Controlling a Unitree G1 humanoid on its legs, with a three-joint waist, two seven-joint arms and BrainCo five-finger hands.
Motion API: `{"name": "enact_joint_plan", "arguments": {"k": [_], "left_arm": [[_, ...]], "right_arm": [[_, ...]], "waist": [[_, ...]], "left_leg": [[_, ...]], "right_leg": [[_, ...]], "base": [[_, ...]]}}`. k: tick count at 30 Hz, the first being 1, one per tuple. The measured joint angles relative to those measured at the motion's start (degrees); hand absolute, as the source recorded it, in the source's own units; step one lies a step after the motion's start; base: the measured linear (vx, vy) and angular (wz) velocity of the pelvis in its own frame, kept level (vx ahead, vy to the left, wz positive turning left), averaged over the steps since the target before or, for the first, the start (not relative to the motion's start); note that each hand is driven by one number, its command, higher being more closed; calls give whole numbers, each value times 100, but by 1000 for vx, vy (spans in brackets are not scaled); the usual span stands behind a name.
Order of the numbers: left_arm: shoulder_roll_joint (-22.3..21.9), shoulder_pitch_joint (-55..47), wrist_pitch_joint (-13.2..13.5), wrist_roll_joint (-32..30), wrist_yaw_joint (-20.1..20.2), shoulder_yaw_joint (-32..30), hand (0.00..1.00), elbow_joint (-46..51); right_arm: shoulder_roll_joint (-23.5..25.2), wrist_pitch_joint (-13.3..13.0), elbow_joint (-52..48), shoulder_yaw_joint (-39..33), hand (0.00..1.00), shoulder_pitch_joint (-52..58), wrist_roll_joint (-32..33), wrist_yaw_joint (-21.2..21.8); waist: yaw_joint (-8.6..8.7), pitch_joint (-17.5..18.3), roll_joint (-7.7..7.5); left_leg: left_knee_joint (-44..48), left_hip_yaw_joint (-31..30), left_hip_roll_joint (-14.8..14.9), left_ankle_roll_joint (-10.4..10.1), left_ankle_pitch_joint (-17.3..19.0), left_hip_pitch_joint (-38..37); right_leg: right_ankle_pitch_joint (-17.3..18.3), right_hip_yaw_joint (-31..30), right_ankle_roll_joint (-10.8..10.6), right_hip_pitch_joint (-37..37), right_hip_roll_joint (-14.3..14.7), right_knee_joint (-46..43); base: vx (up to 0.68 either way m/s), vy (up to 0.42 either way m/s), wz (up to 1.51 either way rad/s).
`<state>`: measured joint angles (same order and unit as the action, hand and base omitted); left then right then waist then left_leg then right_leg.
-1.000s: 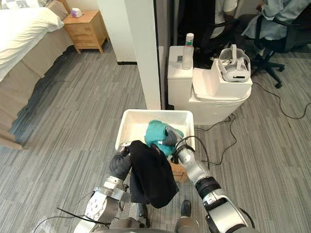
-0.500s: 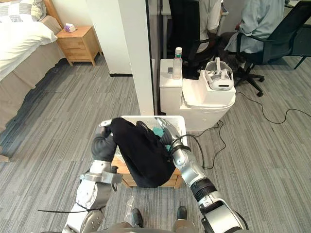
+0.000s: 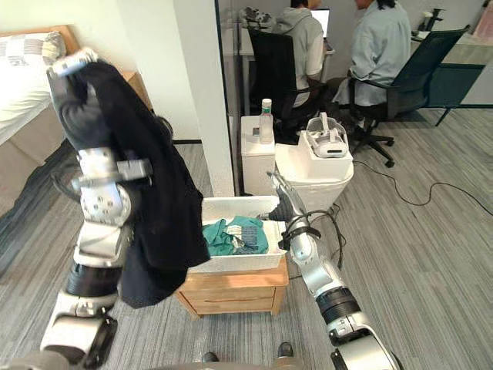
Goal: Tidy the bed and pick cloth on bed and put in laundry
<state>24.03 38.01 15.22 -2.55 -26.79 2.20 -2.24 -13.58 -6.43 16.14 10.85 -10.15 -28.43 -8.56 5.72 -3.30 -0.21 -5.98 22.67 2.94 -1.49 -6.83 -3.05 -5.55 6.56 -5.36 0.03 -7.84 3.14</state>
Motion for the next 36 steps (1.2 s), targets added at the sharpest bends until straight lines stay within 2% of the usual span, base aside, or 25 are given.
{"name": "enact_joint_plan", "arguments": {"k": [2,5,10,16,19,21,26,31,36], "left_arm": [[203,314,-130,-70,42,9,100,-451],[580,752,-317,-219,111,77,100,-1215],[1162,1482,-479,-354,191,410,100,-2135],[1360,2123,-603,-562,178,741,100,-2852],[1359,2471,-666,-788,163,1083,100,-3296],[1359,2510,-713,-903,166,1146,100,-3511],[1295,2513,-751,-916,171,1173,100,-3582],[718,2271,-740,-923,173,1191,100,-3039],[32,1147,-714,-967,269,1259,100,-2124]], "right_arm": [[-86,-2,-191,-111,0,421,120,33],[-140,-28,-248,-333,0,1105,211,130],[-149,-131,-357,-468,0,2049,315,249],[-52,-228,-330,-427,0,2351,363,273],[43,-293,-254,-402,0,2398,418,272],[114,-337,-149,-368,0,2351,432,260],[199,-340,-148,-90,0,2183,426,231],[213,-335,-120,50,0,2050,426,182],[214,-318,-35,26,0,1824,426,-8]], "waist": [[43,12,-23],[212,41,-73],[386,60,-108],[611,65,-139],[642,32,-148],[782,-19,-147],[961,-313,-161],[1060,-632,-156],[1061,-718,-56]], "left_leg": [[0,44,0,-2,4,23],[-1,73,0,-2,4,31],[-1,137,2,-1,6,176],[-1,247,4,0,6,398],[-1,419,10,1,5,580],[-1,525,7,1,5,675],[-1,907,-1,1,6,897],[-1,1054,-8,2,6,968],[0,1061,2,-32,31,1025]], "right_leg": [[-8,-47,11,-43,4,10],[-11,-58,15,-56,3,9],[-22,-169,31,-246,18,2],[-80,-262,111,-544,26,-19],[-97,-456,134,-823,55,-21],[-97,-581,135,-975,66,-45],[-145,-895,201,-1412,89,-95],[-293,-973,147,-1575,81,-92],[-505,-943,73,-1639,77,-16]], "base": [[26,-8,-13],[17,-5,-3],[21,-11,-10],[-1,-10,-11],[-8,-17,-27],[0,-17,-32],[6,-23,-38],[44,-33,-20],[91,-31,-6]]}}
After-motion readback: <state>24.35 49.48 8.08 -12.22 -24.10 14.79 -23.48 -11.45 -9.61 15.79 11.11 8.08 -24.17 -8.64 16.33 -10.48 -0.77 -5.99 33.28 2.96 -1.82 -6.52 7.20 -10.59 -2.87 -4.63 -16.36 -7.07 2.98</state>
